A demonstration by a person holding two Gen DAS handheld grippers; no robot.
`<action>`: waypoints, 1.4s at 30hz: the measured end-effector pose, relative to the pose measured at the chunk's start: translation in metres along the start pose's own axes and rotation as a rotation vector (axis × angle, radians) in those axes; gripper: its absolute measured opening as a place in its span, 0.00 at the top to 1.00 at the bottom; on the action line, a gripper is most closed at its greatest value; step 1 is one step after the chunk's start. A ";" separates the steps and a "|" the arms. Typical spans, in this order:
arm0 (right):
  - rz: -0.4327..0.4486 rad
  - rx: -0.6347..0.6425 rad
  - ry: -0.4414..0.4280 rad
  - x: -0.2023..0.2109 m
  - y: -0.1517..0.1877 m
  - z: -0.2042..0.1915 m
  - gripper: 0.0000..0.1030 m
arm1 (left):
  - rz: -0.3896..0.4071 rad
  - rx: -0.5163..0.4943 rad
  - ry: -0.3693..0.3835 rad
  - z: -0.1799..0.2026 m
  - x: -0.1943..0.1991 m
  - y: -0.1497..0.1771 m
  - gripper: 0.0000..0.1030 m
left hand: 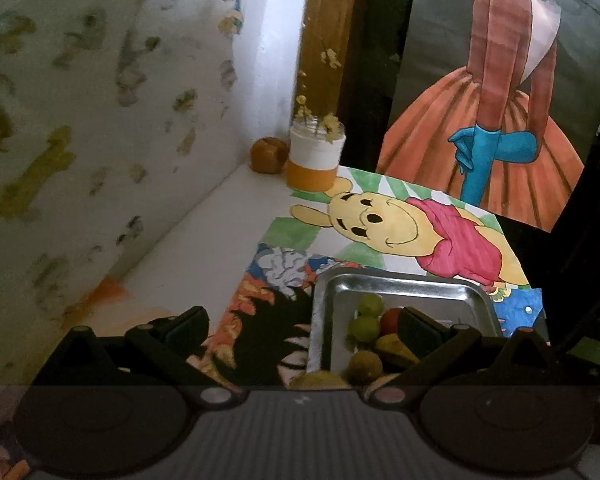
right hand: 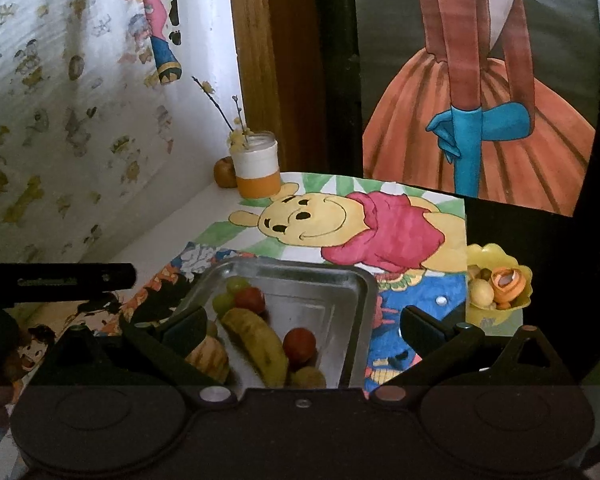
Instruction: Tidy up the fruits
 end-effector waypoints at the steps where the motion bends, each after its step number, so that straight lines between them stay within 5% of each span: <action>1: -0.001 -0.007 0.001 0.005 0.001 -0.001 0.01 | 0.006 0.003 -0.012 -0.002 0.006 0.002 0.00; 21: 0.050 -0.115 0.063 0.079 0.037 -0.049 0.01 | 0.072 0.040 -0.029 -0.060 0.093 0.046 0.00; 42: 0.177 0.021 -0.061 0.112 0.094 -0.063 0.01 | 0.193 0.089 -0.024 -0.074 0.125 0.121 0.00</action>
Point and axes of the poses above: each gripper's, at about its wrist camera, not at the fingertips, and x roughly against the way its jaws point, z to its right, y to its underside, the point moved 4 cm from there along -x, roughly the way its jaws point, and after that the axes turned 4 degrees about -x, right-handed, at the moved point
